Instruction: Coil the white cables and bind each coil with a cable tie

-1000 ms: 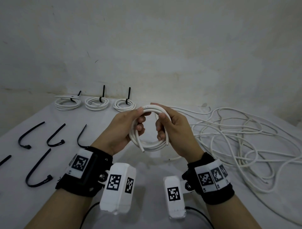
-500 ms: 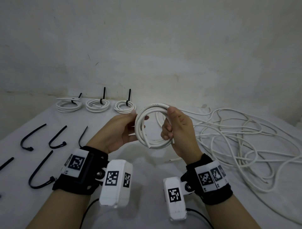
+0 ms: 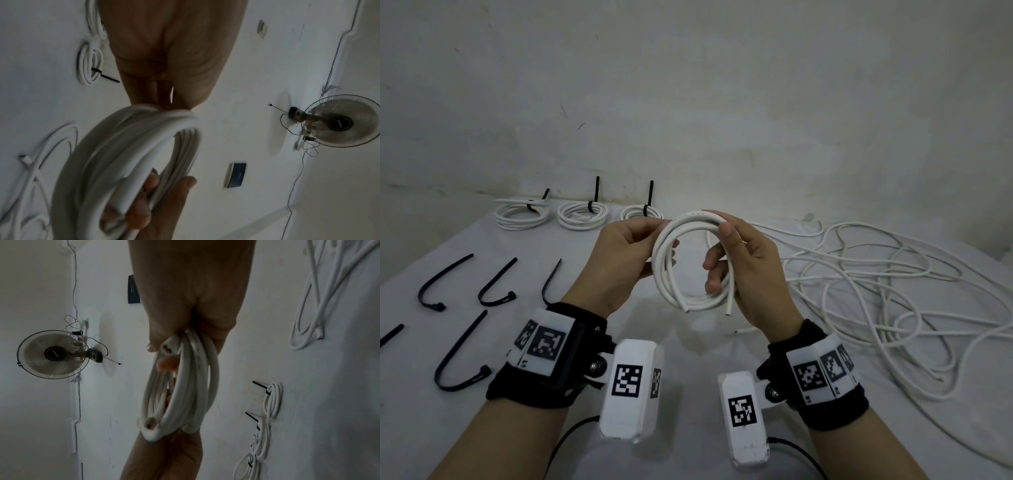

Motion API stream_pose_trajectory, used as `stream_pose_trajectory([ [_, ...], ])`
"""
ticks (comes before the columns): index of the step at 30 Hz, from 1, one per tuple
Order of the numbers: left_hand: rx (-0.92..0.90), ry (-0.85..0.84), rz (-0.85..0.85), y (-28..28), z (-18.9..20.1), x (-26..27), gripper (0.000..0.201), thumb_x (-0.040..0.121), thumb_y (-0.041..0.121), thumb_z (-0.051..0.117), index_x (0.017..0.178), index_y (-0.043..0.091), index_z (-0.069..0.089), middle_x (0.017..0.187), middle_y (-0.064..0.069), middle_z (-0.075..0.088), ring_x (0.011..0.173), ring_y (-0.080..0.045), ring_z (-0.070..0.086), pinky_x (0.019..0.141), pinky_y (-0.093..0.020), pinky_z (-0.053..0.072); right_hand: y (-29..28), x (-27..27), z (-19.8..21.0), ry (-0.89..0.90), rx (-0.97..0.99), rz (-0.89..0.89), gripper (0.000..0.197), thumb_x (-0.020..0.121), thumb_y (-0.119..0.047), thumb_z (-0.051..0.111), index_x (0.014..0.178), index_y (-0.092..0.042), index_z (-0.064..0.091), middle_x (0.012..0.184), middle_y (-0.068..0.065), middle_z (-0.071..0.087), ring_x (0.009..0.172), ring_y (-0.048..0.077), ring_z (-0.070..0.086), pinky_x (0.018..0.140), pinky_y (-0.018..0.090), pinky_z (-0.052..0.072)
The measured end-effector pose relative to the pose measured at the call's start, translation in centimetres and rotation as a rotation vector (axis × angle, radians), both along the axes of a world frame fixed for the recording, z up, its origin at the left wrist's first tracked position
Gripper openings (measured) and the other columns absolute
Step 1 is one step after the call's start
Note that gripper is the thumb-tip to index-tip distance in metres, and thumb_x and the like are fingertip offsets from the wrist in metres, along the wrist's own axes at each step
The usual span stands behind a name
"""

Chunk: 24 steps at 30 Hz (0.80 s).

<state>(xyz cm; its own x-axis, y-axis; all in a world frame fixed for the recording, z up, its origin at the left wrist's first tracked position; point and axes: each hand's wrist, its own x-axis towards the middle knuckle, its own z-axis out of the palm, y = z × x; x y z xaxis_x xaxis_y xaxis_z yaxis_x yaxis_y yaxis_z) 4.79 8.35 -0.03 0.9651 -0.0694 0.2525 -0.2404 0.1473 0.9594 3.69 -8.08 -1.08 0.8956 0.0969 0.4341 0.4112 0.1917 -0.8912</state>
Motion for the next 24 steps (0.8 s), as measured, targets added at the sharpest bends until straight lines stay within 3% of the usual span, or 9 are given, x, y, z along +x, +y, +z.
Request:
stream_pose_trajectory([
  [4,-0.099,0.032,-0.057,-0.71,0.43,-0.3,0.024,0.096,0.021,0.048,0.09,0.013,0.07,0.073,-0.002,0.071,0.059,-0.009,0.064,0.064,-0.022,0.057,0.3,0.03,-0.02,-0.034,0.057,-0.073,0.027,0.094,-0.024,0.052,0.112,-0.01,0.067,0.053,0.003,0.044,0.034,0.014,0.037,0.042,0.025,0.044],
  [7,-0.089,0.024,-0.149,-0.76,0.7,-0.66,0.037,0.082,0.043,0.048,0.094,0.017,0.071,0.087,-0.005,0.071,0.06,-0.011,0.063,0.068,-0.026,0.056,0.17,0.03,-0.02,-0.052,0.044,-0.14,0.026,0.096,-0.02,0.053,0.112,-0.007,0.068,0.052,0.001,0.04,0.034,0.014,0.034,0.041,0.024,0.04],
  [11,0.018,-0.074,-0.052,-1.07,0.41,-0.81,0.032,0.074,0.036,0.062,0.1,0.019,0.07,0.089,-0.005,0.071,0.055,-0.01,0.057,0.071,-0.036,0.052,0.41,0.09,0.02,-0.058,0.03,-0.122,0.03,0.092,-0.025,0.055,0.112,-0.007,0.068,0.051,0.004,0.038,0.035,0.015,0.034,0.041,0.024,0.039],
  [14,0.038,-0.133,-0.012,-0.87,0.44,-0.79,0.043,0.072,0.03,0.067,0.111,0.013,0.066,0.092,-0.008,0.073,0.063,-0.016,0.068,0.069,-0.031,0.058,0.47,0.18,0.31,-0.065,0.025,-0.143,0.026,0.094,-0.023,0.054,0.11,-0.009,0.069,0.052,0.002,0.038,0.035,0.015,0.033,0.041,0.024,0.039],
  [16,0.094,-0.177,0.0,-0.69,0.45,-0.82,0.043,0.07,0.028,0.069,0.11,0.013,0.067,0.093,-0.01,0.073,0.071,-0.023,0.071,0.07,-0.033,0.059,0.3,0.19,0.42,-0.067,0.019,-0.157,0.025,0.095,-0.022,0.053,0.109,-0.008,0.069,0.051,0.0,0.038,0.035,0.015,0.033,0.041,0.024,0.039],
  [18,0.13,-0.208,0.016,-0.69,0.32,-0.64,0.03,0.076,0.023,0.07,0.104,0.014,0.071,0.09,-0.008,0.073,0.071,-0.026,0.07,0.069,-0.037,0.059,0.21,0.18,0.35,-0.061,0.01,-0.146,0.026,0.095,-0.023,0.053,0.109,-0.008,0.069,0.05,-0.001,0.039,0.035,0.015,0.033,0.041,0.024,0.039],
  [20,0.132,-0.205,0.021,-0.67,0.08,-0.35,0.018,0.084,0.015,0.066,0.101,0.017,0.072,0.087,-0.007,0.074,0.062,-0.022,0.066,0.066,-0.035,0.058,0.26,0.23,0.28,-0.048,0.008,-0.128,0.029,0.093,-0.026,0.054,0.109,-0.007,0.069,0.05,0.001,0.039,0.035,0.015,0.033,0.041,0.024,0.039],
  [24,0.133,-0.207,0.019,-0.67,-0.09,-0.19,0.018,0.089,0.017,0.06,0.103,0.019,0.07,0.086,-0.005,0.073,0.06,-0.016,0.063,0.066,-0.032,0.057,0.39,0.62,0.59,-0.041,0.004,-0.105,0.034,0.088,-0.033,0.055,0.109,-0.01,0.069,0.051,0.002,0.039,0.035,0.015,0.033,0.041,0.025,0.039],
])
